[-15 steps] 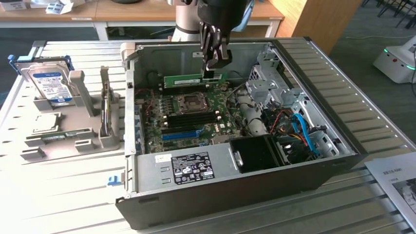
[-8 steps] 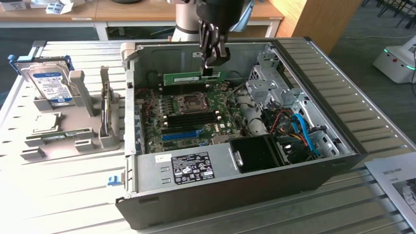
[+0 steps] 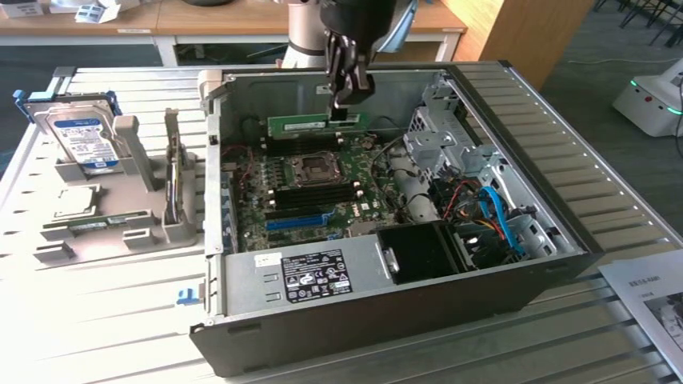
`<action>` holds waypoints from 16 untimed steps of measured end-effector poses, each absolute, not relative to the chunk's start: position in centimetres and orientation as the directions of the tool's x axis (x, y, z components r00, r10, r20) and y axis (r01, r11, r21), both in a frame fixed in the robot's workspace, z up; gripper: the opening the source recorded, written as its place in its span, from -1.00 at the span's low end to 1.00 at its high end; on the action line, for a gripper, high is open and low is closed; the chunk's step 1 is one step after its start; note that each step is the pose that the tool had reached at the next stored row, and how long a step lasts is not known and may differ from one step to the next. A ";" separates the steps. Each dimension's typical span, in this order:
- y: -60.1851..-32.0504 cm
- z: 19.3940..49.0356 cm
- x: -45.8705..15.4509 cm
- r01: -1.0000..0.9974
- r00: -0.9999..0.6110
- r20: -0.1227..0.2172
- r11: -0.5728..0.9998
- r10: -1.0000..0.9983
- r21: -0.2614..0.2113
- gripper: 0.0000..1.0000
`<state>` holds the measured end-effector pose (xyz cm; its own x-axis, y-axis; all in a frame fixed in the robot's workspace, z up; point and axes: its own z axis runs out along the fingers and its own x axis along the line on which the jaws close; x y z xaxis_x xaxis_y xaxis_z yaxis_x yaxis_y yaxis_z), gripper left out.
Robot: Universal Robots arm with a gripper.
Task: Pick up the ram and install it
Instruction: 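Pick up the ram and move it above insertion slot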
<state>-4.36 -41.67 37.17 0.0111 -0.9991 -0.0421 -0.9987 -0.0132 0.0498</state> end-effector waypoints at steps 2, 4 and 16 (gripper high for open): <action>-41.4 37.1 -4.4 -0.999 0.011 -0.043 -0.013 -0.999 0.050 -0.76; -41.2 37.1 -4.4 -0.999 0.011 -0.044 -0.013 -0.999 0.050 -0.76; -41.0 36.7 -4.4 -0.999 0.011 -0.045 -0.013 -0.999 0.050 -0.76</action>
<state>-4.35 -40.95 36.70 0.0111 -0.9989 -0.0449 -0.9987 -0.0133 0.0497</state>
